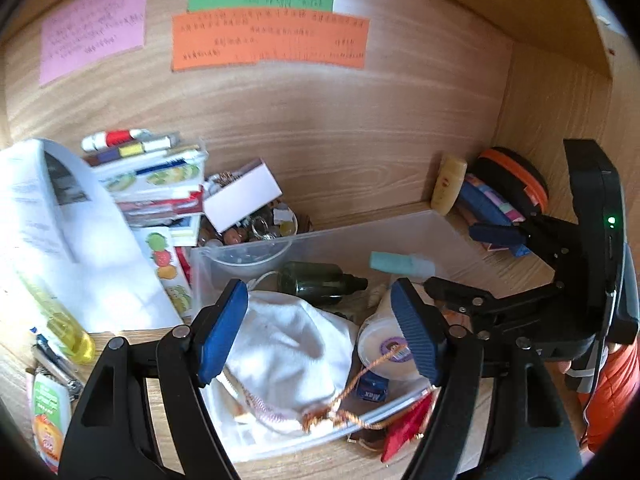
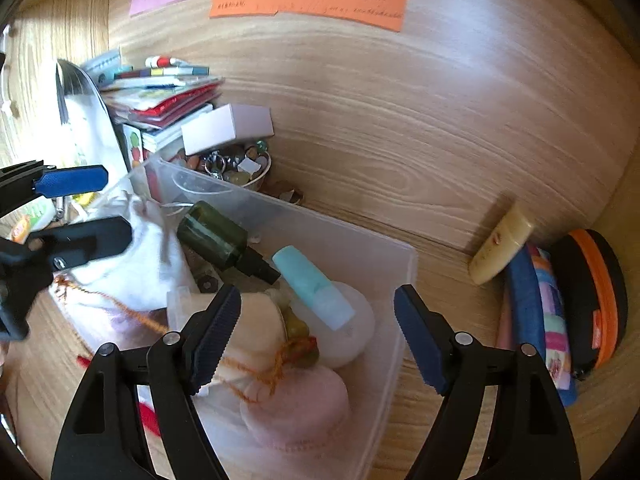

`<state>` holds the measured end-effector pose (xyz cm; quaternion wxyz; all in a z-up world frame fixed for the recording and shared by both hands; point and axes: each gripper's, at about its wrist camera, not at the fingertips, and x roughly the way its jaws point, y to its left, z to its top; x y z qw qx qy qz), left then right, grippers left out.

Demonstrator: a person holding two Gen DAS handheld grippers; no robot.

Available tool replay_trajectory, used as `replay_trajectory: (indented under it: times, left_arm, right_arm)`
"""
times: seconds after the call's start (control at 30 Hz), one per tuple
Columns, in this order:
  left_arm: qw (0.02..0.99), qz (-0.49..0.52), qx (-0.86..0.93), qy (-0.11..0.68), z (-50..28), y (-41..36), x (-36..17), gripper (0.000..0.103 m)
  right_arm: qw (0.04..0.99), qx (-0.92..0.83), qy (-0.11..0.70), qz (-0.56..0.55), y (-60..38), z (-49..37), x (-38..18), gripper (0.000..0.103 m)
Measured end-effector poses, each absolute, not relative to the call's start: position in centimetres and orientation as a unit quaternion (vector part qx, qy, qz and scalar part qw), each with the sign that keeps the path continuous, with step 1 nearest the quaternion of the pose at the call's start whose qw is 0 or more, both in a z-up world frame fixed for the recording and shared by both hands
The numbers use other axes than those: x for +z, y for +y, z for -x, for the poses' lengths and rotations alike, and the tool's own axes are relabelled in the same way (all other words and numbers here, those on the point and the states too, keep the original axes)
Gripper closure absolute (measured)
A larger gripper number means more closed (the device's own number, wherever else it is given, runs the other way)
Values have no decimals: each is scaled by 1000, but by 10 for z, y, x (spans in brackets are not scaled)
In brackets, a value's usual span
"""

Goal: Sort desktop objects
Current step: 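Lower the bottle and tube into the clear box and open both grippers, then move both grippers back toward the red velvet pouch and black clip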

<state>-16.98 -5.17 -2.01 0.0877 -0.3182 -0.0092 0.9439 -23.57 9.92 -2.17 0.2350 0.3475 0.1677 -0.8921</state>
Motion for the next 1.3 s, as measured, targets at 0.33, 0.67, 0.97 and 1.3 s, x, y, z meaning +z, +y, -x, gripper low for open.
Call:
replay_trajectory:
  times: [0.33, 0.67, 0.97, 1.3]
  left_arm:
    - [82, 316, 945, -3, 122, -62, -17, 23]
    - [89, 378, 921, 30, 93, -40, -60, 23]
    - [133, 421, 897, 25, 112, -3, -88, 23]
    - [171, 447, 878, 12, 136, 20, -102, 71]
  right_arm:
    - [246, -898, 151, -332, 127, 190, -11, 23]
    - [249, -897, 127, -343, 156, 153, -30, 17]
    - [252, -884, 135, -370, 162, 137, -54, 17]
    - [249, -882, 144, -373, 165, 133, -58, 17]
